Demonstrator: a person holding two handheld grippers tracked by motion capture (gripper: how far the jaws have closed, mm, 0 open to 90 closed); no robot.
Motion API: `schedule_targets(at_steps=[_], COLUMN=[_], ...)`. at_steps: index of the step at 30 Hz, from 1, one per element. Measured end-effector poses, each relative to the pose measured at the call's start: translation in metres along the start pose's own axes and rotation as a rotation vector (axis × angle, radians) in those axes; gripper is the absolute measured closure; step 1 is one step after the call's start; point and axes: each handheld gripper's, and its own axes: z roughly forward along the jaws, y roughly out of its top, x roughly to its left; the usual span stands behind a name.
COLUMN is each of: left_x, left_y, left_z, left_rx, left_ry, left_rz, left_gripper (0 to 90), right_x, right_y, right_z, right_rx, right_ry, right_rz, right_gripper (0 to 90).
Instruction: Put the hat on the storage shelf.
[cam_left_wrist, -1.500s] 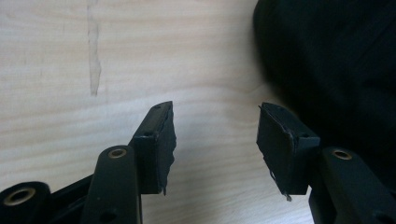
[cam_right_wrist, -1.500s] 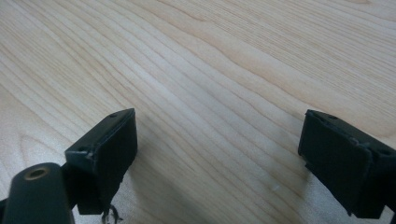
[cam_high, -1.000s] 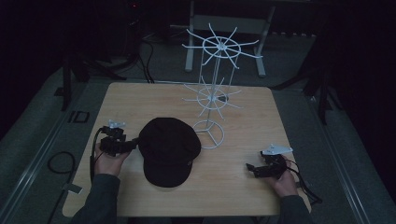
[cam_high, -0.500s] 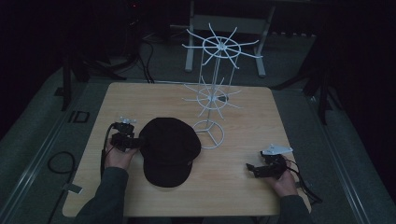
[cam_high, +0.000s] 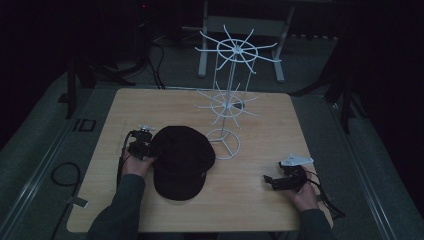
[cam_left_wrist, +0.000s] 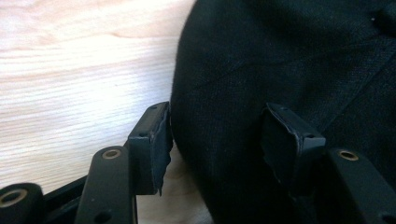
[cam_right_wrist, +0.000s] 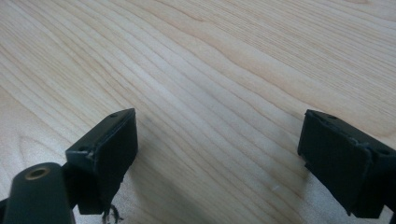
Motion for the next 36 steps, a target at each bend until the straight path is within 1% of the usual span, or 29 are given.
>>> schedule_targets(at_steps=[5,10,14,16,19,23,26,29,32,36], left_x=[0.001,0.003,0.006,0.005,0.001,0.000,0.000,0.000,0.001,0.000], left_y=[0.000,0.002,0.002,0.003,0.003,0.005,0.005,0.005,0.004,0.005], left_z=[0.007,0.012,0.016,0.016,0.017,0.017,0.016,0.014,0.012,0.006], left_rx=[0.021,0.052,0.081,0.083,0.087,0.097,0.098,0.090,0.072,0.057], left_ry=[-0.016,-0.043,-0.072,-0.071,-0.064,-0.053,-0.045,-0.041,-0.052,-0.069], left_rz=[-0.008,-0.039,-0.063,-0.055,-0.037,-0.033,-0.028,-0.028,-0.038,-0.036], left_gripper=[44.7,45.4,47.8,51.2,61.8,68.5,72.8,75.4,76.6,77.1], right_x=[0.000,0.000,0.000,0.000,0.000,0.000,0.000,0.000,0.000,0.000], right_y=[0.000,0.000,0.000,0.000,0.000,0.000,0.000,0.000,0.000,0.000], right_z=[0.000,0.000,0.000,0.000,0.000,0.000,0.000,0.000,0.000,0.000], right_rx=[0.000,0.000,0.000,0.000,0.000,0.000,0.000,0.000,0.000,0.000], right_ry=[0.000,0.000,0.000,0.000,0.000,0.000,0.000,0.000,0.000,0.000], right_rz=[0.000,0.000,0.000,0.000,0.000,0.000,0.001,0.001,0.001,0.001], right_gripper=[12.0,11.9,12.0,11.9,12.0,12.0,12.0,12.0,11.9,11.9])
